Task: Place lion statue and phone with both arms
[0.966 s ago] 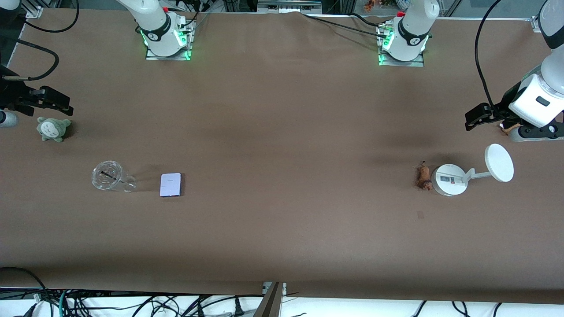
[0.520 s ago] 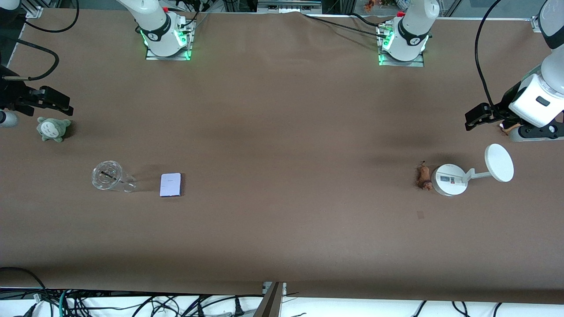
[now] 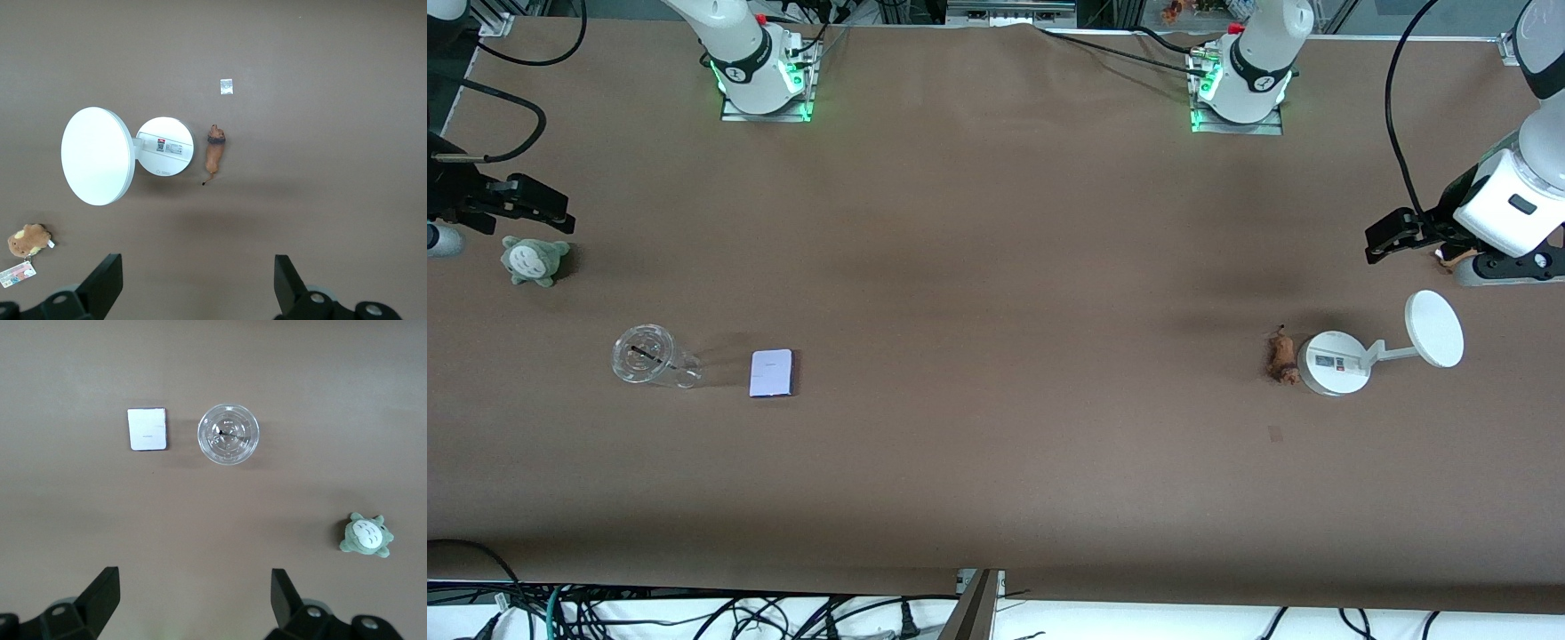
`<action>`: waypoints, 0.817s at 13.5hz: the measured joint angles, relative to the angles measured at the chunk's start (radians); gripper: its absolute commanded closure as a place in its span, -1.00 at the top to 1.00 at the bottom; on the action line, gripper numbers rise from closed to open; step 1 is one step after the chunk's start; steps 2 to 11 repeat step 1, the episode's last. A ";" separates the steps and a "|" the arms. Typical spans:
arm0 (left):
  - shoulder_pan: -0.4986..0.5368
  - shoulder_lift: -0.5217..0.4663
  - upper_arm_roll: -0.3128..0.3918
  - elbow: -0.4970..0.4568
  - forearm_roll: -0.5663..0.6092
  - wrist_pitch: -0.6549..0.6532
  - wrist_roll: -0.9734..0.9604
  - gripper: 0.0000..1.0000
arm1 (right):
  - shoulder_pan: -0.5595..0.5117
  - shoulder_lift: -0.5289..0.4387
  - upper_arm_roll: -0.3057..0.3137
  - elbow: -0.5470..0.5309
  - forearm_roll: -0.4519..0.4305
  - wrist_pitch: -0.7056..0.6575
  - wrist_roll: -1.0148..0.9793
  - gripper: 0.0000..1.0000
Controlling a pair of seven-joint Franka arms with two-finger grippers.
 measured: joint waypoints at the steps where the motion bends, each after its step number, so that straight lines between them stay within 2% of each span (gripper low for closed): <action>1: 0.000 0.000 0.000 0.000 0.000 0.000 0.000 1.00 | 0.000 0.000 0.000 0.000 0.000 0.000 0.000 1.00; 11: 0.000 0.000 0.000 0.000 0.000 0.000 0.000 1.00 | 0.000 0.000 0.000 0.000 0.000 0.000 0.000 1.00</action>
